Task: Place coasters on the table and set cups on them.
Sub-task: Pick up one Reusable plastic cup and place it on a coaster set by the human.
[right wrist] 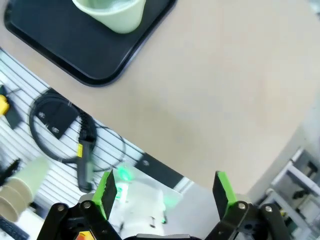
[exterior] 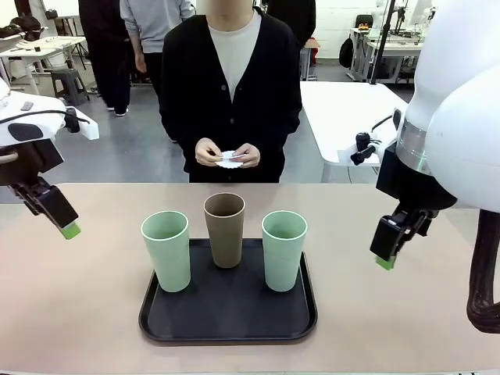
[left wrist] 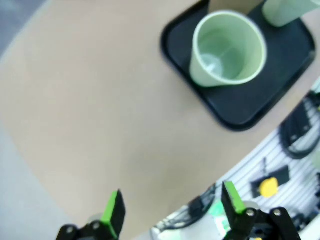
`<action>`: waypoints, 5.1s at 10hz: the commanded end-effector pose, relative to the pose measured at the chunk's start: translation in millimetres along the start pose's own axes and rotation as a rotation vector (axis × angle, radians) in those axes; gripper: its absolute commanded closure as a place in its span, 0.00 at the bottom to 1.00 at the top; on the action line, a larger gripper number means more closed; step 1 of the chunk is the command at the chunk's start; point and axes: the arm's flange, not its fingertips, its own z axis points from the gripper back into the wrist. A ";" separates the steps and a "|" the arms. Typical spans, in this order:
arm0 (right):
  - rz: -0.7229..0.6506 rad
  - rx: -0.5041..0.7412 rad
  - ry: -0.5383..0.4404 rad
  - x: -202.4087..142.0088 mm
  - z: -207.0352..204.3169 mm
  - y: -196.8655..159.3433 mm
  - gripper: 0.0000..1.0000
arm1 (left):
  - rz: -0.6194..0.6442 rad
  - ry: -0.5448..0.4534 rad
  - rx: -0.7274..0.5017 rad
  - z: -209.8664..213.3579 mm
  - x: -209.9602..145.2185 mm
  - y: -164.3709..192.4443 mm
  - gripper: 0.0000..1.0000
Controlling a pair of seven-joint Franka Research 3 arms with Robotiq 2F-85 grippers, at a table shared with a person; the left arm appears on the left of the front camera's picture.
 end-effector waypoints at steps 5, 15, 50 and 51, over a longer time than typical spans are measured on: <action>-0.476 0.913 -0.717 -125.4 -63.5 -150.8 0.00 | 0.285 -0.545 -0.878 -3.0 -38.9 129.5 0.00; -0.588 1.172 -0.633 -205.9 -139.1 -193.9 0.00 | 0.658 -0.325 -0.917 -39.4 -76.9 191.3 0.00; -0.601 1.171 -0.595 -212.7 -127.9 -268.7 0.00 | -0.560 -0.112 -0.631 -43.3 -12.7 91.0 0.00; -0.601 1.171 -0.595 -212.7 -127.9 -268.7 0.00 | -0.643 -0.070 -0.580 -50.2 -3.1 78.6 0.00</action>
